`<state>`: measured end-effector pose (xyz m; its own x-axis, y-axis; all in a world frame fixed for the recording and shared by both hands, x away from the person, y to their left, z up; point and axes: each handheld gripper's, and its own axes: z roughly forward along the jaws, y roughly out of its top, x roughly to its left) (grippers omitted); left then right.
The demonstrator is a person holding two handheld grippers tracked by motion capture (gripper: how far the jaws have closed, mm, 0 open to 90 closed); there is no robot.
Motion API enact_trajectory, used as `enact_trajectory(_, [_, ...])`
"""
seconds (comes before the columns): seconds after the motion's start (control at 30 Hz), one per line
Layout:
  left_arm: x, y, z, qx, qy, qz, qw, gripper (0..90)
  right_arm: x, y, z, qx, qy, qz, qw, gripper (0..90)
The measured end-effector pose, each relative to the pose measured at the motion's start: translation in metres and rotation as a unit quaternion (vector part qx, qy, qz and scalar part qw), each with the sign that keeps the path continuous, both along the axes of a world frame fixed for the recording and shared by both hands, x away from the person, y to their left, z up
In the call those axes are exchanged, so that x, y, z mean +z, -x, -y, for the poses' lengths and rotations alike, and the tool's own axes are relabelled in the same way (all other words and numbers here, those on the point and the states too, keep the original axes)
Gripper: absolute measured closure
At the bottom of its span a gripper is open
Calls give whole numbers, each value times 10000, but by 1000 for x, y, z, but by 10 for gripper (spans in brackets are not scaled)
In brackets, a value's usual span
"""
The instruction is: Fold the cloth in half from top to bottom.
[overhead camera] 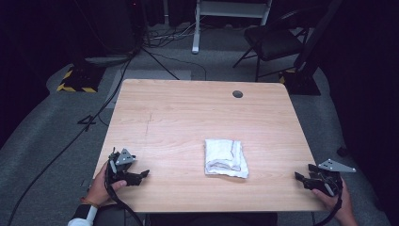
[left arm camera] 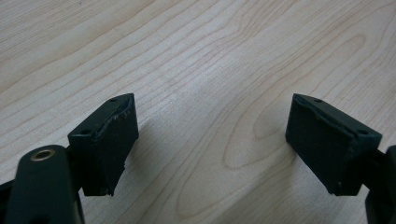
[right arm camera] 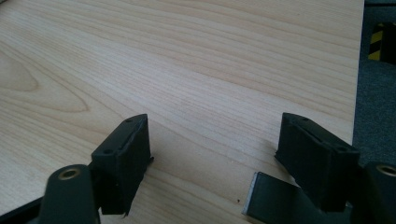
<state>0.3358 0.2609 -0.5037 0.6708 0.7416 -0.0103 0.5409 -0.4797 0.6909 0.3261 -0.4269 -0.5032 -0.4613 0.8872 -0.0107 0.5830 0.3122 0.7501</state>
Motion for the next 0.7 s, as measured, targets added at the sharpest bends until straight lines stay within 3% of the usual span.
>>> enact_trajectory(0.7, [0,1,0,63,-15,10,10000,168,0,0,-1,-79,-6,-10,10000,255])
